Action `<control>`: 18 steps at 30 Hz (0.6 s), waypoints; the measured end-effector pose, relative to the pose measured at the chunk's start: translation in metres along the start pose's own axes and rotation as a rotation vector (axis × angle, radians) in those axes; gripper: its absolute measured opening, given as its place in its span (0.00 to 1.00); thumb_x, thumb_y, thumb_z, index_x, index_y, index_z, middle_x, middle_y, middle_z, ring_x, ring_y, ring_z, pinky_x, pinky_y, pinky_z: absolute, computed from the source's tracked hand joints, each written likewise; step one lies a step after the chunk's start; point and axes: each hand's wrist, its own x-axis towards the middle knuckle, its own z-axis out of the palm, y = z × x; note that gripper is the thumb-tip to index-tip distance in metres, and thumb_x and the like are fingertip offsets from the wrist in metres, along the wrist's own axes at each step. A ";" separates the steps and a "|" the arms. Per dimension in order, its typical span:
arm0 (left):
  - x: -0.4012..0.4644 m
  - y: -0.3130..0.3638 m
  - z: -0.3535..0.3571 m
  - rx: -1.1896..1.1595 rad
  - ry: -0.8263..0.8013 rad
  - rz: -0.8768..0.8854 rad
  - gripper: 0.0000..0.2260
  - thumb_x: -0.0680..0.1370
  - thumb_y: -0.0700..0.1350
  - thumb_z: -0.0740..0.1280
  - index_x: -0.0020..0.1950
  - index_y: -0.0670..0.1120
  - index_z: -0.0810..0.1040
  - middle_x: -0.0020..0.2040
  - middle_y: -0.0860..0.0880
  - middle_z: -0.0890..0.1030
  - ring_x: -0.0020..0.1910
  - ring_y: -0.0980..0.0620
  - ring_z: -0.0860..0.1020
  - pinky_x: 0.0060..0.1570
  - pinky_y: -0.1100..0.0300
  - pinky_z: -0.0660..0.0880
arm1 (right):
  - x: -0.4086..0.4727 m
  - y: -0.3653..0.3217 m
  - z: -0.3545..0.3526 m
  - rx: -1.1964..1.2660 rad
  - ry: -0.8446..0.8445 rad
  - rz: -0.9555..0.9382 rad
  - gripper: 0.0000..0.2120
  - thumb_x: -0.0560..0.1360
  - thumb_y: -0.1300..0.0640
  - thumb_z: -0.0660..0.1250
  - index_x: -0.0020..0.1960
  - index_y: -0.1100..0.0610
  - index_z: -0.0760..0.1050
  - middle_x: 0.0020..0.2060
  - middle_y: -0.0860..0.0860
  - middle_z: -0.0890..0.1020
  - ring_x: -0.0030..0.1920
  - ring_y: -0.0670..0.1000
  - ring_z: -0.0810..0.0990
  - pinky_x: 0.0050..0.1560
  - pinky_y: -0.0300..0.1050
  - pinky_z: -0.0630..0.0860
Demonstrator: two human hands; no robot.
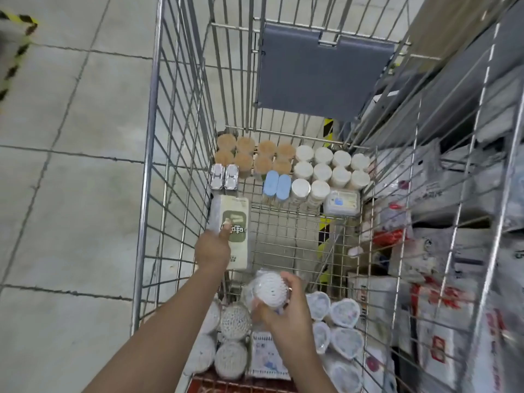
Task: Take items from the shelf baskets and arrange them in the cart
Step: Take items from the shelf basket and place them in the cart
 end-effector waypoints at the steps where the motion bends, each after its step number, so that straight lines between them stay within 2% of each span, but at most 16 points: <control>1: -0.001 0.000 0.001 -0.008 0.039 0.003 0.24 0.79 0.57 0.62 0.57 0.34 0.76 0.53 0.35 0.79 0.51 0.38 0.78 0.44 0.52 0.71 | 0.000 0.002 0.000 0.005 0.001 -0.007 0.27 0.68 0.59 0.75 0.59 0.42 0.66 0.56 0.42 0.74 0.56 0.39 0.74 0.56 0.39 0.75; 3: -0.007 0.001 0.004 -0.100 0.151 -0.008 0.21 0.78 0.52 0.66 0.61 0.37 0.76 0.54 0.36 0.80 0.53 0.38 0.78 0.48 0.53 0.73 | 0.000 0.004 -0.001 0.005 -0.005 -0.014 0.27 0.68 0.58 0.76 0.57 0.40 0.67 0.56 0.40 0.74 0.55 0.38 0.74 0.54 0.37 0.75; 5: -0.012 0.000 0.005 -0.180 0.224 0.016 0.17 0.78 0.46 0.67 0.64 0.39 0.75 0.55 0.37 0.80 0.52 0.39 0.79 0.50 0.51 0.76 | 0.001 0.007 0.000 -0.002 -0.009 -0.016 0.27 0.67 0.58 0.77 0.57 0.39 0.66 0.57 0.41 0.74 0.56 0.40 0.75 0.57 0.41 0.76; 7: -0.018 -0.007 0.007 -0.140 0.233 0.124 0.16 0.78 0.40 0.65 0.66 0.40 0.73 0.57 0.38 0.79 0.54 0.40 0.78 0.52 0.48 0.77 | 0.003 0.008 0.003 -0.021 -0.014 -0.016 0.28 0.67 0.58 0.77 0.58 0.40 0.66 0.58 0.41 0.73 0.58 0.43 0.74 0.60 0.48 0.75; 9: -0.024 -0.020 0.006 -0.055 0.239 0.296 0.19 0.77 0.37 0.65 0.68 0.40 0.71 0.62 0.40 0.76 0.60 0.41 0.75 0.59 0.49 0.74 | 0.004 0.007 0.006 -0.047 -0.021 -0.022 0.29 0.67 0.57 0.77 0.60 0.42 0.65 0.58 0.40 0.72 0.60 0.45 0.73 0.61 0.51 0.74; 11: -0.029 -0.029 0.005 0.097 0.213 0.469 0.23 0.76 0.39 0.67 0.71 0.41 0.68 0.70 0.41 0.68 0.69 0.44 0.67 0.67 0.53 0.67 | 0.005 0.006 0.011 -0.059 -0.033 -0.042 0.29 0.67 0.57 0.77 0.61 0.44 0.65 0.58 0.38 0.71 0.60 0.44 0.72 0.61 0.50 0.74; 13: -0.029 -0.034 0.006 0.341 0.082 0.588 0.30 0.76 0.48 0.68 0.75 0.44 0.60 0.77 0.43 0.57 0.75 0.44 0.56 0.74 0.51 0.57 | 0.006 0.006 0.015 -0.064 -0.050 -0.056 0.29 0.67 0.57 0.77 0.62 0.47 0.66 0.58 0.39 0.70 0.60 0.43 0.72 0.61 0.49 0.73; 15: -0.024 -0.035 0.007 0.583 -0.048 0.579 0.37 0.77 0.57 0.65 0.78 0.47 0.49 0.79 0.46 0.44 0.78 0.46 0.45 0.76 0.50 0.46 | 0.007 0.006 0.018 -0.072 -0.058 -0.062 0.29 0.67 0.58 0.77 0.63 0.48 0.66 0.58 0.39 0.70 0.60 0.44 0.72 0.61 0.49 0.73; 18: -0.016 -0.035 0.005 0.750 -0.072 0.557 0.39 0.78 0.56 0.64 0.78 0.47 0.43 0.78 0.46 0.39 0.77 0.46 0.40 0.75 0.49 0.41 | 0.010 0.008 0.020 -0.087 -0.046 -0.077 0.29 0.67 0.57 0.77 0.62 0.46 0.66 0.58 0.40 0.72 0.59 0.44 0.73 0.59 0.47 0.75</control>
